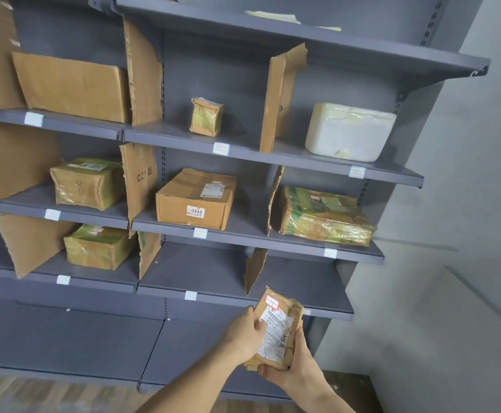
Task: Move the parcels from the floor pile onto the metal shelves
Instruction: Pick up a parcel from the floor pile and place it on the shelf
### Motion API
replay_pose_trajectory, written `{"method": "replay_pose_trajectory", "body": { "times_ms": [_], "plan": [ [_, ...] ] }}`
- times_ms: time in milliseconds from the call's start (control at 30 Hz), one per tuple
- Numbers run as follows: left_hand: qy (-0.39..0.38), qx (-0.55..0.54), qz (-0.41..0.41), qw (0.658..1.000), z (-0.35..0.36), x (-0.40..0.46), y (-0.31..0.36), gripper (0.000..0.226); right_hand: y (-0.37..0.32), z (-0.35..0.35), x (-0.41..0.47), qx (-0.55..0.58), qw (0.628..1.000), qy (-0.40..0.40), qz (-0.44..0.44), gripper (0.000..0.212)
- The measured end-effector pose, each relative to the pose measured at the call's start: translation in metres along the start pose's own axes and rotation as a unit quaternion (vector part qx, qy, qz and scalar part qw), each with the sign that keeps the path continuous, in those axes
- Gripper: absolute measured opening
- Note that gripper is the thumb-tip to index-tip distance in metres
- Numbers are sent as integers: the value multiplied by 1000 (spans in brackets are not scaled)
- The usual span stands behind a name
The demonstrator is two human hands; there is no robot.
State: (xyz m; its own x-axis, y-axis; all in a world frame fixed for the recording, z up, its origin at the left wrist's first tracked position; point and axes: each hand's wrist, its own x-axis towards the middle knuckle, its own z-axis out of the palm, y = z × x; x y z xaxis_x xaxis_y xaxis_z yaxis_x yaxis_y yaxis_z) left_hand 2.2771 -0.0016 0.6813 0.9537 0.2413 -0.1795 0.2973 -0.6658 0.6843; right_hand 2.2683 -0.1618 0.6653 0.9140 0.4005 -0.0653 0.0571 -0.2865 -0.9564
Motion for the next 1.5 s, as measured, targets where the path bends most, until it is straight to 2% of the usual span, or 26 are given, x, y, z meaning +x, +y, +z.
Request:
{"method": "replay_pose_trajectory", "body": {
  "times_ms": [100, 167, 267, 467, 600, 700, 767, 800, 833, 900, 967, 1100, 1267, 1500],
  "plan": [
    [-42, -37, 17, 998, 10, 3, -9, 59, 6, -4, 1, -1, 1000, -17, 17, 106],
    [-68, -58, 33, 995, 19, 5, -12, 55, 8, -9, 0, -14, 999, -26, 29, 108],
    [-101, -80, 28, 991, 34, 9, -10, 71, 14, -20, -2, -51, 997, -20, 62, 112],
    [-143, -111, 26, 983, 73, 18, 12, 87, 54, -54, 4, -84, 990, 13, 113, 100],
    [-169, -155, 51, 972, 107, 39, 27, 69, 81, -87, 18, -98, 987, 20, 128, 98],
    [-193, -178, 72, 962, 134, 58, 37, 87, 101, -110, 37, -64, 988, 32, 138, 90],
    [-210, -148, 82, 963, 150, 72, 41, 109, 122, -126, 51, -71, 988, 42, 133, 65],
    [-218, -117, 79, 966, 157, 78, 45, 118, 127, -133, 58, -77, 988, 32, 132, 61],
    [-214, -85, 74, 970, 165, 85, 47, 123, 131, -141, 64, -92, 987, 11, 129, 66],
    [-183, 11, 57, 981, 180, 96, 53, 129, 141, -155, 76, -151, 983, -23, 103, 87],
    [-167, 126, 41, 977, 191, 104, 61, 119, 152, -166, 88, -175, 978, -54, 102, 105],
    [-147, 247, 66, 955, 205, 118, 67, 89, 174, -180, 104, -218, 969, -72, 89, 108],
    [-141, 294, 79, 942, 219, 135, 67, 74, 207, -185, 123, -243, 963, -77, 84, 101],
    [-133, 293, 63, 945, 238, 162, 50, 85, 231, -181, 144, -221, 969, -47, 98, 94]
  ]
}}
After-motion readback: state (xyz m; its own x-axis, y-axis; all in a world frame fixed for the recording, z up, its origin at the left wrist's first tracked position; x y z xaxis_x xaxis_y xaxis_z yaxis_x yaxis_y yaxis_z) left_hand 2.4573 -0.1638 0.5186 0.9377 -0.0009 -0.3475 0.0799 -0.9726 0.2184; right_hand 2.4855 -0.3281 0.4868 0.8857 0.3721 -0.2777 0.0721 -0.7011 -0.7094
